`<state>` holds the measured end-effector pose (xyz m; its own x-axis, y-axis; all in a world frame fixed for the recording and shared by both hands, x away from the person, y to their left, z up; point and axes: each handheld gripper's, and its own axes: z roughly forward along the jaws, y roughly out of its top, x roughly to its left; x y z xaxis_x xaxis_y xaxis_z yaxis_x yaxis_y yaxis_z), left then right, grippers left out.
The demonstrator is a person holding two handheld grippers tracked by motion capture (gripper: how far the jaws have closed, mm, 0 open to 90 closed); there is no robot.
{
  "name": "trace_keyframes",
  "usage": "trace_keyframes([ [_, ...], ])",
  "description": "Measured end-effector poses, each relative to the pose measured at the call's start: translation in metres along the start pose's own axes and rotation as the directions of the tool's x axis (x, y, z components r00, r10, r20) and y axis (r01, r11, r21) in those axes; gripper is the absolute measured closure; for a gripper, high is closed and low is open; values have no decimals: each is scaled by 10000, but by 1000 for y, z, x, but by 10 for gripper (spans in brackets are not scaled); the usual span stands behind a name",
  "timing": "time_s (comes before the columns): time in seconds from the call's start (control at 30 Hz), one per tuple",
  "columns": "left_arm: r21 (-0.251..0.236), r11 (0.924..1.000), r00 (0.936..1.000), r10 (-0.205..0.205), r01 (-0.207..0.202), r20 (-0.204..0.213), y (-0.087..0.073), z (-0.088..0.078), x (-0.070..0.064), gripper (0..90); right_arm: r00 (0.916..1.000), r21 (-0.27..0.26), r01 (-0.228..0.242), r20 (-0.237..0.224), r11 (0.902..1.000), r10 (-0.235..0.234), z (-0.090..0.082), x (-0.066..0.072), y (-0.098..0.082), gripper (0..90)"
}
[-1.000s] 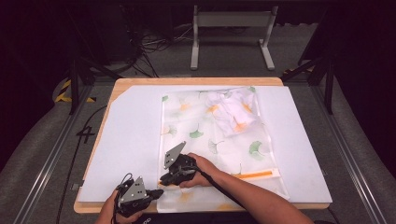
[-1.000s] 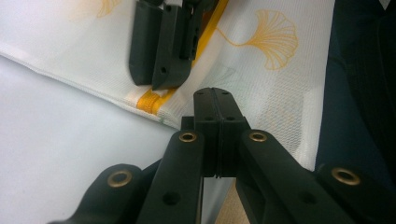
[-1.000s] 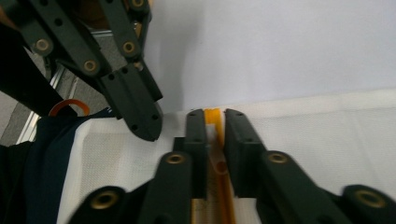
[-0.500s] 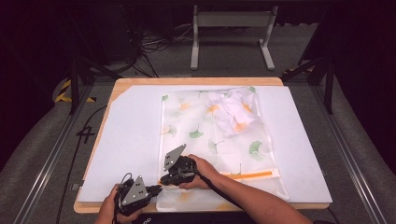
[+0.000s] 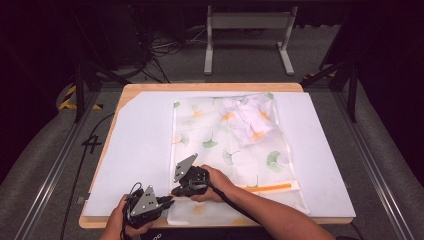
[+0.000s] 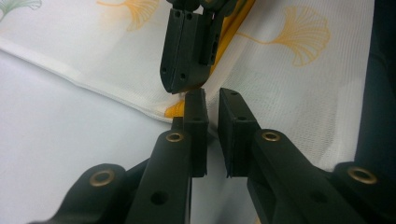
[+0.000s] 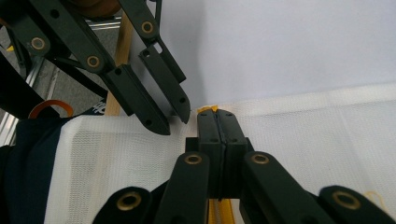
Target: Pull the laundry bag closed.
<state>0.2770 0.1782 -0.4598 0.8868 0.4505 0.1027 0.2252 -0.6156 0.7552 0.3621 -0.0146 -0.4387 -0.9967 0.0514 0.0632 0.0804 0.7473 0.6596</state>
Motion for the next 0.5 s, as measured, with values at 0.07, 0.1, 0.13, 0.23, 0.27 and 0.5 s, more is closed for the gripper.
trace_keyframes([
  [0.07,-4,9999,9998,-172,172,119,0,2,1,836,9999,54,23,166,10000,-24,0,2,0,900],
  [0.1,-17,9997,9995,-230,231,195,-1,2,2,849,9997,90,77,225,9999,-79,0,2,1,900],
  [0.13,-10,9994,9991,-344,344,264,-1,2,2,864,9993,200,187,322,9996,-194,0,4,1,900],
  [0.23,171,9992,9989,-369,365,274,1,3,2,893,9962,367,483,704,9982,-508,0,8,3,900],
  [0.27,177,9991,9989,-384,379,280,1,3,2,896,9955,403,517,772,9978,-547,0,10,3,900],
  [0.5,295,9984,9983,-488,478,314,2,3,2,900,9932,520,657,931,9965,-703,-3,12,0,900],
])
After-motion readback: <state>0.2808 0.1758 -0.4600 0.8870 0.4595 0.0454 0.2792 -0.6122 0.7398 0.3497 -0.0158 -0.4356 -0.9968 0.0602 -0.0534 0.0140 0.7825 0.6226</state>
